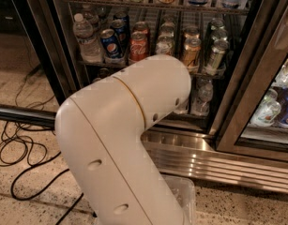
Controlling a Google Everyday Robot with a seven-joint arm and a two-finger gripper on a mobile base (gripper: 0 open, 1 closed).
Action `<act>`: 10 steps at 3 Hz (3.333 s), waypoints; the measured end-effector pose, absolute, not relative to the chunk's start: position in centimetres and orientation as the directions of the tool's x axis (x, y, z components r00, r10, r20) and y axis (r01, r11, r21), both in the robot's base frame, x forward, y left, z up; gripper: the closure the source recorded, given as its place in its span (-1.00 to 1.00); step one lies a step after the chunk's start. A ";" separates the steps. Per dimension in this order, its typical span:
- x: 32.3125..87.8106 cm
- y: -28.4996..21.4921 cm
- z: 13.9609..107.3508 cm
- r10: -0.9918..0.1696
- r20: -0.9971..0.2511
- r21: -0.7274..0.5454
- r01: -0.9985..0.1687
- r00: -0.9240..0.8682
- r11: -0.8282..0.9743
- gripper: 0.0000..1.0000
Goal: Pick blue plastic bottle from bottom shelf of fridge
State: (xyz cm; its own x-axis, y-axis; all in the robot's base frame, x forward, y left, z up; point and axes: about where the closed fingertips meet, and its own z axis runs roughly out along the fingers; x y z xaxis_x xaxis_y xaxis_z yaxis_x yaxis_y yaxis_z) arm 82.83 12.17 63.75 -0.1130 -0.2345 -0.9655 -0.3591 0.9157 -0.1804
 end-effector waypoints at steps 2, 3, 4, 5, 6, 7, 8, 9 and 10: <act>82.4 11.6 65.1 -0.152 -0.974 -0.085 -0.353 -0.167 0.932 1.00; 82.0 11.2 65.7 -0.109 -0.976 -0.038 -0.343 -0.189 0.939 1.00; 81.7 10.9 66.0 -0.083 -0.975 -0.010 -0.332 -0.204 0.943 1.00; 81.4 10.6 66.2 -0.067 -0.974 0.007 -0.325 -0.216 0.946 1.00; 81.1 10.4 66.5 -0.053 -0.973 0.022 -0.319 -0.227 0.948 1.00; 80.3 10.0 67.4 -0.029 -0.968 0.051 -0.308 -0.251 0.950 1.00; 80.3 10.0 67.4 -0.029 -0.968 0.051 -0.308 -0.251 0.950 1.00; 79.1 9.5 68.1 -0.022 -0.961 0.061 -0.287 -0.276 0.956 1.00; 76.4 8.5 68.6 0.005 -0.947 0.086 -0.239 -0.321 0.967 1.00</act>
Offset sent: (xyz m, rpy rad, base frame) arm -0.0135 -0.0148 0.0357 0.2184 0.1402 -0.0380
